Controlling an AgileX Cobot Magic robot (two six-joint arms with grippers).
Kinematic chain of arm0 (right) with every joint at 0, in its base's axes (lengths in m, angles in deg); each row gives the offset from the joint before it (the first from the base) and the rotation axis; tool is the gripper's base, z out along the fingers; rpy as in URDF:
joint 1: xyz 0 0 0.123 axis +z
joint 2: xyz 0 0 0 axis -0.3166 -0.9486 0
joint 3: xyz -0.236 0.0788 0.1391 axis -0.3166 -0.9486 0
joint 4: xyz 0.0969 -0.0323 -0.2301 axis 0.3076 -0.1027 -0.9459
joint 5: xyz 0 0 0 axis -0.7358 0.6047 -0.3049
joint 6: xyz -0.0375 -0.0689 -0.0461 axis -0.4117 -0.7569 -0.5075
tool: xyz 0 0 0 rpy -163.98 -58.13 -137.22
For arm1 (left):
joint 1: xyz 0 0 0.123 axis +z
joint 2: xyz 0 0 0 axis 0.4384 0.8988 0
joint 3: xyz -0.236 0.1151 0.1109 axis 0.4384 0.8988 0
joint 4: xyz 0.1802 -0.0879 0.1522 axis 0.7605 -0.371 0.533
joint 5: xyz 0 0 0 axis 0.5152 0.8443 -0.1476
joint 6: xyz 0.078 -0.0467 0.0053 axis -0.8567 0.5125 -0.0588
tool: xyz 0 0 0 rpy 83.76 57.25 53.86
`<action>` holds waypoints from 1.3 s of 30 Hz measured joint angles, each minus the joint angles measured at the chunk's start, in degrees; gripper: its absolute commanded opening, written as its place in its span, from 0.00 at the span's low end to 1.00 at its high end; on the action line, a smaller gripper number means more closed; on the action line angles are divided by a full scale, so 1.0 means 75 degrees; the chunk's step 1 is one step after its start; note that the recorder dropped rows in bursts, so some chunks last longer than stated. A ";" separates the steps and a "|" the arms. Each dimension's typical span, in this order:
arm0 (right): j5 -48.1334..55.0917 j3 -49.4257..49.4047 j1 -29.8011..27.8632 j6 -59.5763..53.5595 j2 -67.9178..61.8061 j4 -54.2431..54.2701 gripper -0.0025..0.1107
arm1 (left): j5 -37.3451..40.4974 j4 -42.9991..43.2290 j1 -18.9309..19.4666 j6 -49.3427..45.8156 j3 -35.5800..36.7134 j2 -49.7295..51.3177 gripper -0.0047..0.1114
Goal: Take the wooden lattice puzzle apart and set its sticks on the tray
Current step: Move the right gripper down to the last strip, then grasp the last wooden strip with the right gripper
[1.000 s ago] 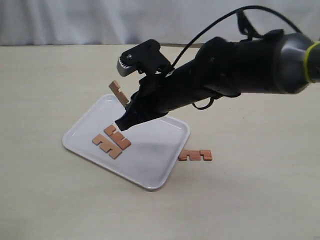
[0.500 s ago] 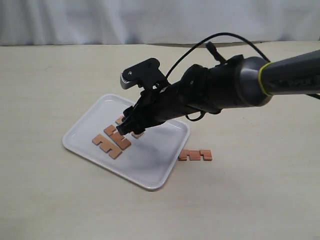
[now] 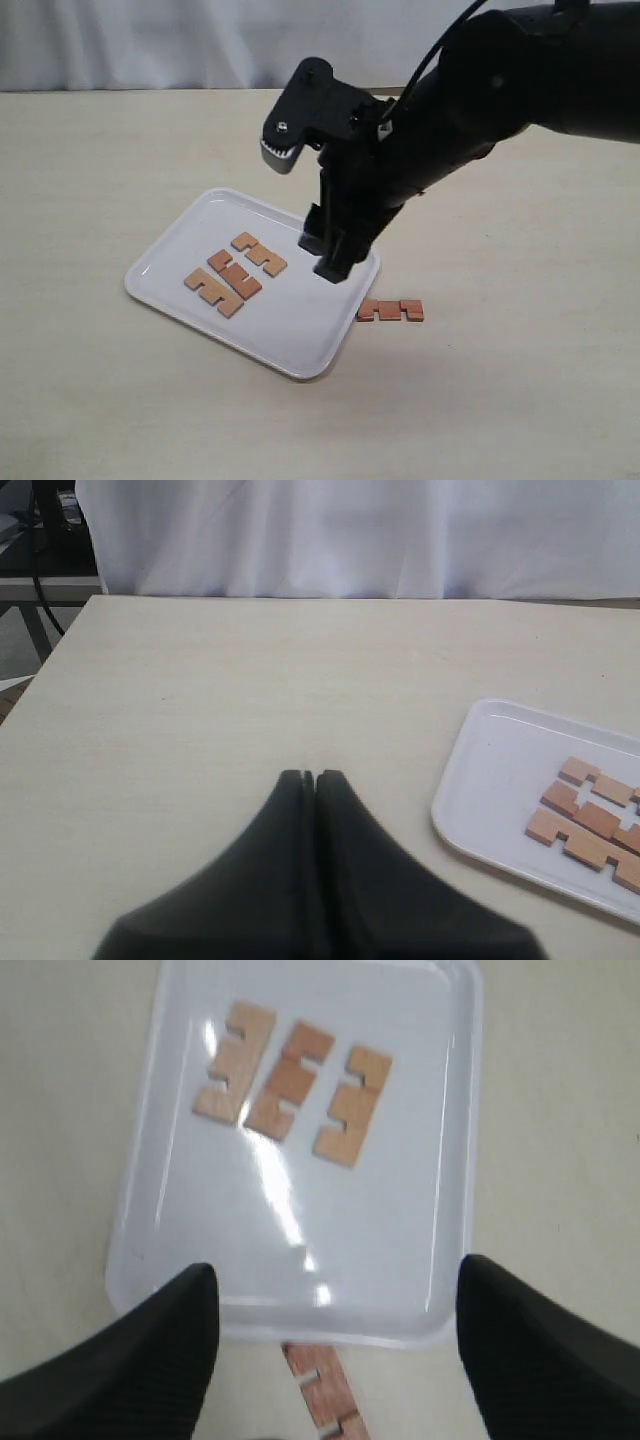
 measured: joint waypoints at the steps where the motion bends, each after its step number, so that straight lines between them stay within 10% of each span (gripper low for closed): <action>1: 0.0239 0.0000 0.0000 0.0233 0.0020 -0.0368 0.59 | 0.0000 0.0000 0.0000 0.0000 0.0000 0.0000 0.04; 14: -0.0149 -0.1196 -0.0148 0.0858 0.0030 -0.2533 0.57 | 0.0000 0.0000 0.0000 0.0000 0.0000 0.0000 0.04; 39: 0.0414 -0.0641 -0.1527 -0.0706 -0.2146 -0.0506 0.55 | 0.0000 0.0000 0.0000 0.0000 0.0000 0.0000 0.04</action>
